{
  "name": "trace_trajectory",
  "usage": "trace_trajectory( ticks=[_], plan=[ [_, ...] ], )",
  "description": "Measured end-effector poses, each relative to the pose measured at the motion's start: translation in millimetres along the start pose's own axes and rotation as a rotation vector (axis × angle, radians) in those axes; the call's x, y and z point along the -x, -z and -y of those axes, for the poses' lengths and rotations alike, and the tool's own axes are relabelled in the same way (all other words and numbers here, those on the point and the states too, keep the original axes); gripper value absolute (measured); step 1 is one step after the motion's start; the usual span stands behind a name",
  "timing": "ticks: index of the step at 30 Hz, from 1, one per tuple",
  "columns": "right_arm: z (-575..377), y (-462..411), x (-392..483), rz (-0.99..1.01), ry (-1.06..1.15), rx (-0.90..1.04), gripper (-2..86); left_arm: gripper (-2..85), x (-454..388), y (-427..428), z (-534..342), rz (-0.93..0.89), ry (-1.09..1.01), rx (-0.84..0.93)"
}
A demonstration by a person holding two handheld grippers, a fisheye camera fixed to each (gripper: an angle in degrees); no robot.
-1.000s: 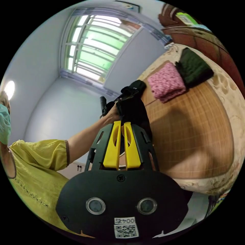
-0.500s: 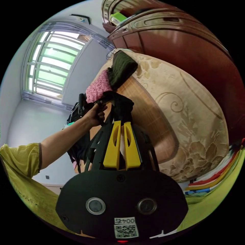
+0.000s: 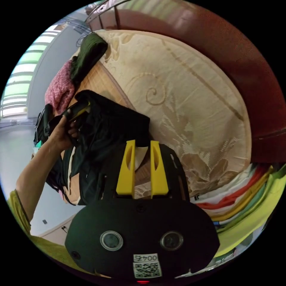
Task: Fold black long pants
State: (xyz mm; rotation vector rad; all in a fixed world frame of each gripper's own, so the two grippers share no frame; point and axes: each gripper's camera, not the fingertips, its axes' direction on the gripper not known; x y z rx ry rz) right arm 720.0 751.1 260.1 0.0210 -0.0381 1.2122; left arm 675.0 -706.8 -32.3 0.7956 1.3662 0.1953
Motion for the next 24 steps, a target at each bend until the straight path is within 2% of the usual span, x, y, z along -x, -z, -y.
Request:
trace_trajectory(
  ticks=[5,7,11,14,20,24],
  plan=[
    [-6,43,6,-0.157,-0.041,-0.092,15.6,10.3,-8,26,-35,-0.001,0.021,-0.078],
    [-7,41,29,-0.215,0.033,-0.045,15.4,11.9,-9,50,-63,0.090,0.008,-0.079],
    [-13,-5,104,-0.295,0.346,0.186,7.4,9.7,5,96,-126,0.261,-0.058,-0.114],
    [-14,-37,136,-0.276,0.414,0.255,6.4,5.8,40,133,-178,0.244,-0.016,-0.138],
    [5,-62,183,-0.305,0.480,0.189,9.1,4.1,110,195,-261,0.236,0.176,-0.144],
    [34,-72,200,-0.341,0.465,0.211,10.9,6.2,136,215,-334,0.402,0.227,-0.067]
  ],
)
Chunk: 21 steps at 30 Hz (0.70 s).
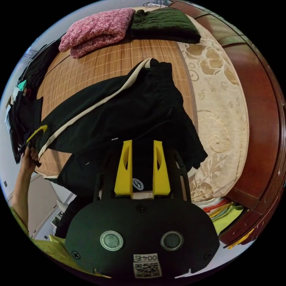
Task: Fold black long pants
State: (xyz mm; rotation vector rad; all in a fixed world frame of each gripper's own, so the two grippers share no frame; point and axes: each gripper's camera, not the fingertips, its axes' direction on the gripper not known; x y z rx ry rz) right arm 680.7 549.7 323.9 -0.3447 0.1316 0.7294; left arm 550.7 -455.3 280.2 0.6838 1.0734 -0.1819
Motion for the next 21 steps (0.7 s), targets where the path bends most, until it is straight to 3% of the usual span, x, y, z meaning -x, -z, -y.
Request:
trace_trajectory(
  ticks=[3,7,13,16,19,21],
  plan=[
    [23,-22,-2,0.049,0.010,0.102,10.9,7.3,8,-8,-37,0.142,-0.053,0.091],
    [33,-69,-5,-0.004,0.014,0.239,4.9,7.1,3,-2,-60,0.168,-0.086,0.047],
    [25,-76,10,-0.087,0.186,0.205,2.1,7.0,-1,13,-77,0.189,-0.084,0.023],
    [29,-75,0,0.002,0.171,0.271,1.3,7.0,4,23,-86,0.173,-0.075,0.007],
    [31,-38,-17,-0.023,0.158,0.068,2.3,6.8,12,33,-92,0.150,-0.053,0.009],
    [37,-18,-27,-0.077,0.143,-0.029,7.5,6.8,15,38,-96,0.146,-0.053,0.011]
  ],
)
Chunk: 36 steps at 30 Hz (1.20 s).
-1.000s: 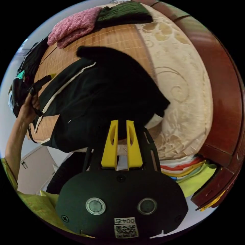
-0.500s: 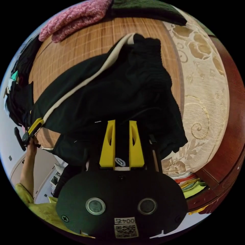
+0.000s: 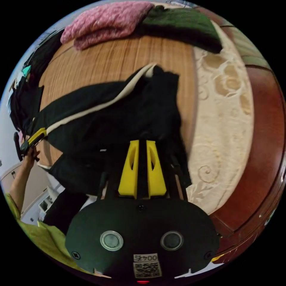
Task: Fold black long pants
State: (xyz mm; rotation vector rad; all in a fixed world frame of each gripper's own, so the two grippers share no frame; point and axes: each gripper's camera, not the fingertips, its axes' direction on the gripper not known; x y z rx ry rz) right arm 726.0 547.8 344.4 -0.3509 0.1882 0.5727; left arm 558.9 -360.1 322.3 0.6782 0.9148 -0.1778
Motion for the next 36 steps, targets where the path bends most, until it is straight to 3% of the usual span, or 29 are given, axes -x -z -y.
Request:
trace_trajectory(
  ticks=[2,5,9,10,17,23,27,32,36],
  plan=[
    [14,10,-17,0.010,-0.020,-0.058,15.0,6.8,3,5,-4,0.000,0.008,-0.002],
    [34,5,-32,0.089,-0.037,-0.075,18.8,6.9,7,12,-11,0.010,0.024,-0.004],
    [52,-9,-36,0.136,-0.030,-0.079,18.9,7.2,13,23,-19,0.014,0.048,-0.019],
    [56,-16,-32,0.136,0.003,-0.057,15.4,7.3,16,25,-21,0.015,0.054,-0.023],
    [69,-45,-12,-0.144,0.018,-0.006,10.1,7.3,30,40,-28,0.017,0.076,-0.031],
    [58,-24,-48,-0.029,-0.097,-0.038,16.6,5.3,49,54,-21,-0.049,0.087,-0.006],
    [18,9,-36,0.063,-0.071,-0.103,17.2,3.6,62,88,-22,-0.084,0.084,-0.105],
    [-63,-18,73,0.201,0.131,-0.002,7.7,3.8,83,113,-62,-0.058,0.062,-0.072],
    [-89,-78,127,0.186,0.130,0.114,1.8,6.3,135,118,-124,0.030,0.167,0.011]
  ],
)
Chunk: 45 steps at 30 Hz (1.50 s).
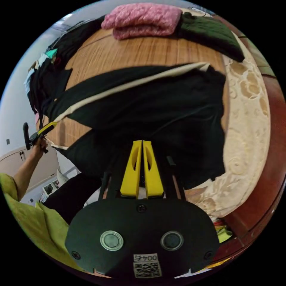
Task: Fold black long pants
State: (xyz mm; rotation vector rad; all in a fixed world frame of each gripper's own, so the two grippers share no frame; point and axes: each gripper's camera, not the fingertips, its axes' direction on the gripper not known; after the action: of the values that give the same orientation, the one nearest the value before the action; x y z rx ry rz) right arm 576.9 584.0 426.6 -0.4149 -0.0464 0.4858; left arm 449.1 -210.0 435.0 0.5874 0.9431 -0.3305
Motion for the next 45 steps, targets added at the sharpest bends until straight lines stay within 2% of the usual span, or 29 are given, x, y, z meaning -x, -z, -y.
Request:
trace_trajectory(
  ticks=[3,10,17,23,28,32,38,42,45],
  plan=[
    [4,-37,8,0.009,-0.053,0.042,1.9,9.7,49,7,-28,0.062,0.048,0.011],
    [16,-49,21,-0.033,-0.076,0.050,2.1,14.1,123,12,-36,0.178,-0.054,0.065],
    [22,-56,47,-0.149,-0.084,0.050,2.8,17.5,151,14,-15,0.169,-0.145,0.031],
    [34,-57,50,-0.150,-0.069,0.084,3.1,20.3,157,-12,10,0.191,-0.342,0.121],
    [41,-57,47,-0.127,-0.078,0.103,3.2,16.3,181,-30,35,0.115,-0.346,0.198],
    [45,-58,46,-0.125,-0.067,0.107,3.1,4.3,200,-32,49,0.094,-0.294,0.234],
    [49,-56,38,-0.091,-0.077,0.114,2.9,2.2,219,26,62,0.092,-0.297,0.141],
    [54,-56,37,-0.097,-0.058,0.131,2.7,2.0,254,92,101,0.089,-0.210,0.036],
    [57,-54,33,-0.083,-0.059,0.131,2.4,2.2,290,108,142,0.077,-0.112,0.003]
  ],
)
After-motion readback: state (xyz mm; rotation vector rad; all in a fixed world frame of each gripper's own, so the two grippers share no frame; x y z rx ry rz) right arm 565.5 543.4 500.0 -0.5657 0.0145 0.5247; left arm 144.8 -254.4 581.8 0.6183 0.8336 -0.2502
